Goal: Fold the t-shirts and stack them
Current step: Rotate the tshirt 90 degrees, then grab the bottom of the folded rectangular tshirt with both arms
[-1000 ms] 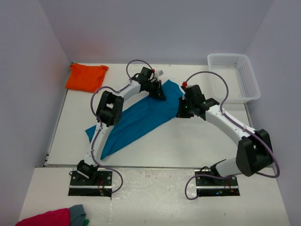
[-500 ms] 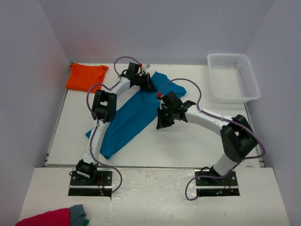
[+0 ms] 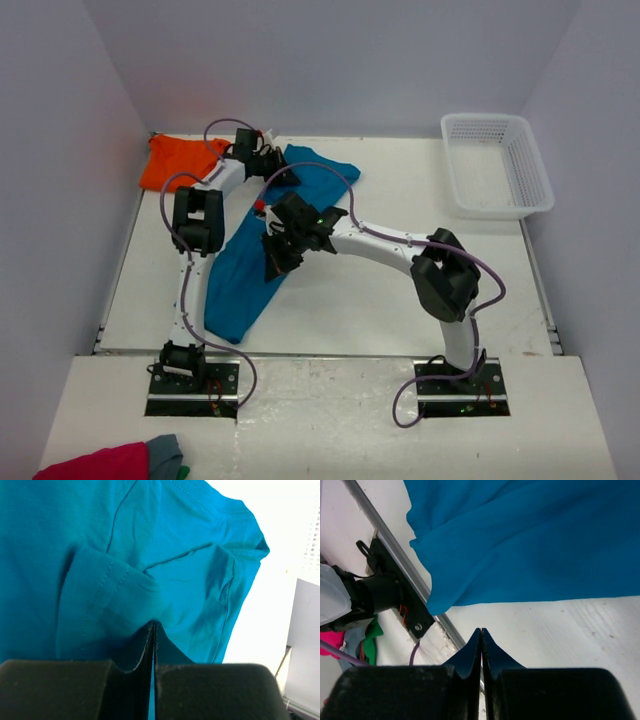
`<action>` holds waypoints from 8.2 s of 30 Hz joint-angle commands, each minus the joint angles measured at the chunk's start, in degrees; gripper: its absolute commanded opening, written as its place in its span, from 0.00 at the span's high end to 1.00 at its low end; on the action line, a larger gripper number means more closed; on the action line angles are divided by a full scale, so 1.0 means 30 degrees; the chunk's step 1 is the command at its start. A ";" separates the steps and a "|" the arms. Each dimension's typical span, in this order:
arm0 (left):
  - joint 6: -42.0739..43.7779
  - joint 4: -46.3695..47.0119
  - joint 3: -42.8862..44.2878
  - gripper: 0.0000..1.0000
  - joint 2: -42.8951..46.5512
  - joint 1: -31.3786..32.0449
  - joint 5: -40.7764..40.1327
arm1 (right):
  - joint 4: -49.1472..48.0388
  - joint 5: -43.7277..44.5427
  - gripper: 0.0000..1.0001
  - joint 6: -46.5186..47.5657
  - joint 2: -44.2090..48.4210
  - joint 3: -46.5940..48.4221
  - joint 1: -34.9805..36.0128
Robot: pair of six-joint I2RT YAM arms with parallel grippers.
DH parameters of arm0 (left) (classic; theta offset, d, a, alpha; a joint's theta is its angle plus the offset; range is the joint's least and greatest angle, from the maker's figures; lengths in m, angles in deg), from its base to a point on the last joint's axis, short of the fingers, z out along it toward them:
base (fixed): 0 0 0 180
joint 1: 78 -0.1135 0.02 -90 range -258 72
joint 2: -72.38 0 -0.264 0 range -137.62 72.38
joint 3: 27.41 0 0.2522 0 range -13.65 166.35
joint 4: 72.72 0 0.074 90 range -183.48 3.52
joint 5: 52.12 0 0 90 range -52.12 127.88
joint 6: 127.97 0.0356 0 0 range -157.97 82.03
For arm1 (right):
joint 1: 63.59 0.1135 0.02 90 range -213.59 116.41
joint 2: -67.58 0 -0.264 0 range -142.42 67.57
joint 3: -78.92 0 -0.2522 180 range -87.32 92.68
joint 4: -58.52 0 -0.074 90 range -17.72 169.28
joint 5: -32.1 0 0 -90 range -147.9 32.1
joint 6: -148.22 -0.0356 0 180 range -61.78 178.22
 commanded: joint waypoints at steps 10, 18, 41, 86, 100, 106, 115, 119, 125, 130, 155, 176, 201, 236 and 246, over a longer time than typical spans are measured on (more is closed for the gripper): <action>-0.1067 0.1302 -0.0631 1.00 0.1828 -0.0236 0.0763 | 0.0946 -0.2155 1.00 -0.0008 -0.3022 0.3054 0.1371; -0.1127 0.1858 -0.1538 1.00 0.2268 -0.0236 0.1174 | 0.0800 -0.2800 1.00 -0.0007 -0.4954 0.4373 0.1956; -0.1624 0.3177 -0.2096 1.00 0.0600 -0.0383 0.2023 | -0.2713 -0.0931 1.00 -0.2552 -0.4550 -0.2121 0.2308; -0.5491 0.7777 0.1214 1.00 -0.3562 0.1200 0.3488 | -0.3977 0.7072 1.00 -0.9441 0.6292 -1.8624 -0.2319; -0.6720 0.9153 0.2208 1.00 -0.4703 -0.0119 0.3957 | -0.1398 0.8214 1.00 -1.0961 0.7902 -1.9355 -0.3375; -0.8332 1.0851 0.3468 1.00 -0.5757 -0.0295 0.4016 | -0.1047 0.8096 1.00 -1.1813 0.8987 -2.0147 -0.3346; -0.9476 1.2317 0.3793 1.00 -0.6492 -0.0119 0.4396 | -0.1427 0.7628 1.00 -1.1494 0.9107 -2.0414 -0.3287; -0.9359 1.2434 0.2889 1.00 -0.6054 -0.0060 0.4513 | -0.1049 0.7452 1.00 -0.9825 0.7908 -1.8195 -0.2675; -0.8480 1.2083 0.2242 1.00 -0.4271 0.0290 0.4980 | -0.0198 0.8273 0.96 -0.7016 0.6765 -1.3830 -0.0448; -0.7983 1.1881 0.1040 0.97 -0.2013 0.0525 0.5071 | 0.0505 0.8244 0.81 -0.5956 0.6790 -1.1538 0.0051; -0.0042 -0.1686 -1.6706 0.56 2.0424 0.4627 -0.9689 | -0.4463 0.5462 0.54 -0.8558 1.8944 -2.0342 0.1136; 0.0983 -0.1628 -2.6793 0.43 2.5442 0.1347 -0.6414 | -1.1066 0.4289 0.45 -1.0467 1.5349 -2.2639 0.1107; -0.0129 -0.1833 -2.7965 0.44 2.6174 0.0789 -0.5887 | -1.2530 0.3850 0.70 -1.1082 1.2066 -2.1877 0.1078; -0.2444 -0.5557 -3.1712 0.49 2.7435 0.0760 -0.5272 | -1.0626 0.4992 1.00 -1.1053 1.4086 -2.2199 0.0961; -0.2767 -0.3914 -3.2740 0.62 2.6440 0.0789 -0.3604 | -1.0773 0.4904 1.00 -1.1081 1.4116 -2.2404 0.0755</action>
